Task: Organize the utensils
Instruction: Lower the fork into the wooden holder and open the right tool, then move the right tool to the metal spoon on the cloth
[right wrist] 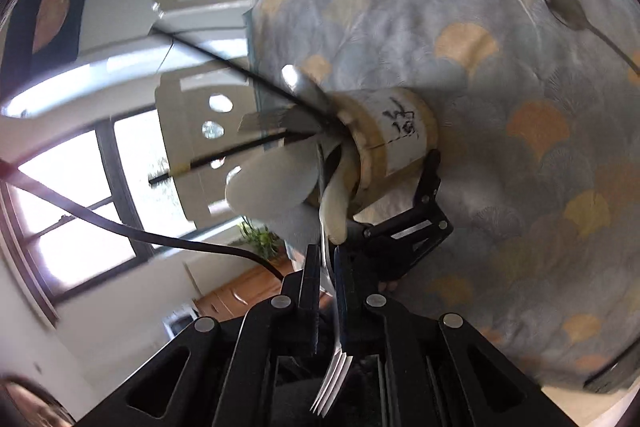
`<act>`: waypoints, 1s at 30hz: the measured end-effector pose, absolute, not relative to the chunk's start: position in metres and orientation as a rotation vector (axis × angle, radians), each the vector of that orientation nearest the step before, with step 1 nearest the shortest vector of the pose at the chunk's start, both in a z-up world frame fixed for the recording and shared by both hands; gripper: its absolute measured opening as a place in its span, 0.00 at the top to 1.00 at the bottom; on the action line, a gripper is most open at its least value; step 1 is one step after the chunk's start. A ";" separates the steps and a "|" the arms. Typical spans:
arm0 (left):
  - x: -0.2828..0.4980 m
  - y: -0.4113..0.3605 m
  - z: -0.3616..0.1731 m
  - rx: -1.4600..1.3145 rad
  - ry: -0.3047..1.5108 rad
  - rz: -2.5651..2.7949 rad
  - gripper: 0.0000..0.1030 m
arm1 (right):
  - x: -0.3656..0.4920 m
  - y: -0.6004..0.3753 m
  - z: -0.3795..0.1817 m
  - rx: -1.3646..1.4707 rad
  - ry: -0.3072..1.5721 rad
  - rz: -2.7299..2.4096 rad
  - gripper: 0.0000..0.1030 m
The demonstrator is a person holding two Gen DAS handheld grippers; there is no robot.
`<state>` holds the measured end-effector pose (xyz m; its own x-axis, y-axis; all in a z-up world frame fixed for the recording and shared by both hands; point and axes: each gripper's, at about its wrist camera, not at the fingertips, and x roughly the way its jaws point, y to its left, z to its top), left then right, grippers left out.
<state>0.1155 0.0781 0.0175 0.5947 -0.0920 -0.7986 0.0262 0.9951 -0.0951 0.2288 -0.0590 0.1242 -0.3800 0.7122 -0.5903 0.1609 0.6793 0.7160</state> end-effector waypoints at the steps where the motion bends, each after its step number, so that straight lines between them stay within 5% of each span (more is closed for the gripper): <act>1: 0.115 0.078 0.017 -0.077 0.931 -0.069 0.05 | 0.231 -0.058 0.127 0.703 1.893 0.710 0.93; 3: 0.115 0.079 0.017 -0.078 0.933 -0.069 0.05 | 0.233 -0.055 0.136 0.721 1.872 0.751 0.88; 5: 0.115 0.079 0.016 -0.079 0.933 -0.069 0.05 | 0.234 -0.052 0.148 0.739 1.845 0.794 0.66; 7: 0.116 0.079 0.016 -0.079 0.933 -0.070 0.05 | 0.234 -0.049 0.161 0.745 1.804 0.839 0.54; 30: 0.117 0.081 0.017 -0.079 0.934 -0.070 0.05 | 0.215 -0.160 0.293 0.409 1.050 0.699 0.53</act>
